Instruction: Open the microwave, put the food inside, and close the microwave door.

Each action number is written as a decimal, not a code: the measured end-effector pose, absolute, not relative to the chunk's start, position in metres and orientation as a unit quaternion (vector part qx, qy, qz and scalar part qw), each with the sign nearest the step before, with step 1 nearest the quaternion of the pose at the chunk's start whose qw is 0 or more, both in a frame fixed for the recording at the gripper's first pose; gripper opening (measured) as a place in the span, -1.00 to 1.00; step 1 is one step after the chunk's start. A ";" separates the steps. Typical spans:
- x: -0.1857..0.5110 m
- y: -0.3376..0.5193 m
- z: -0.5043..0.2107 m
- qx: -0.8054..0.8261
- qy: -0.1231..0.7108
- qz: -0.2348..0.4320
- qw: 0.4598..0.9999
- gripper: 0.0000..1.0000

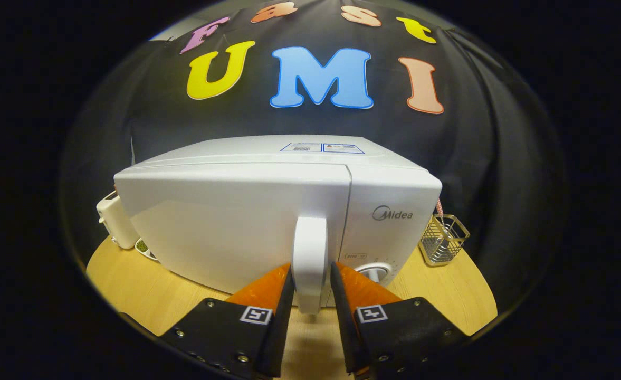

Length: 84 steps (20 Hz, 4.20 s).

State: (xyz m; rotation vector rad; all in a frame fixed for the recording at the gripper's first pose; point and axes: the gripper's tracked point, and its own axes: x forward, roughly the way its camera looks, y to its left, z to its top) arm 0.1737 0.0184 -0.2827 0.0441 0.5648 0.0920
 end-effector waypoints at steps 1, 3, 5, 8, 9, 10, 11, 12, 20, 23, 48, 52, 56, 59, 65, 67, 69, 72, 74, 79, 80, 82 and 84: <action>0.175 0.016 -0.287 0.024 0.280 0.046 0.959 -0.46; 0.179 0.022 -0.289 0.019 0.282 0.046 0.958 -0.62; 0.180 0.021 -0.291 0.018 0.282 0.040 0.958 -0.76; 0.179 0.022 -0.291 0.012 0.292 0.044 0.955 -0.76; 0.180 0.022 -0.290 0.010 0.296 0.040 0.954 -0.76; 0.179 0.021 -0.292 0.006 0.299 0.038 0.953 -0.76; 0.178 0.021 -0.291 0.002 0.301 0.037 0.953 -0.76; 0.178 0.022 -0.290 0.002 0.302 0.037 0.952 -0.76; 0.170 0.021 -0.285 -0.005 0.309 0.040 0.950 -0.76; 0.169 0.020 -0.284 -0.042 0.300 0.038 0.952 -0.92; 0.020 0.086 -0.267 -0.026 0.366 0.142 0.919 -0.76; -0.005 0.107 -0.264 -0.037 0.373 0.166 0.912 -0.70; -0.025 0.123 -0.259 -0.061 0.371 0.178 0.909 -0.64; -0.041 0.136 -0.260 -0.060 0.375 0.185 0.906 -0.60; -0.063 0.153 -0.261 -0.049 0.392 0.185 0.900 -0.34; -0.069 0.161 -0.259 -0.050 0.393 0.188 0.899 -0.34; -0.075 0.170 -0.259 -0.050 0.395 0.192 0.897 -0.34; -0.085 0.187 -0.258 -0.047 0.401 0.199 0.893 -0.34; -0.093 0.200 -0.256 -0.047 0.403 0.208 0.890 -0.34; -0.113 0.235 -0.254 -0.066 0.409 0.234 0.879 -0.34; -0.116 0.242 -0.254 -0.072 0.409 0.241 0.877 -0.34; -0.124 0.256 -0.252 -0.079 0.407 0.256 0.873 -0.34; -0.130 0.271 -0.249 -0.081 0.403 0.274 0.869 -0.34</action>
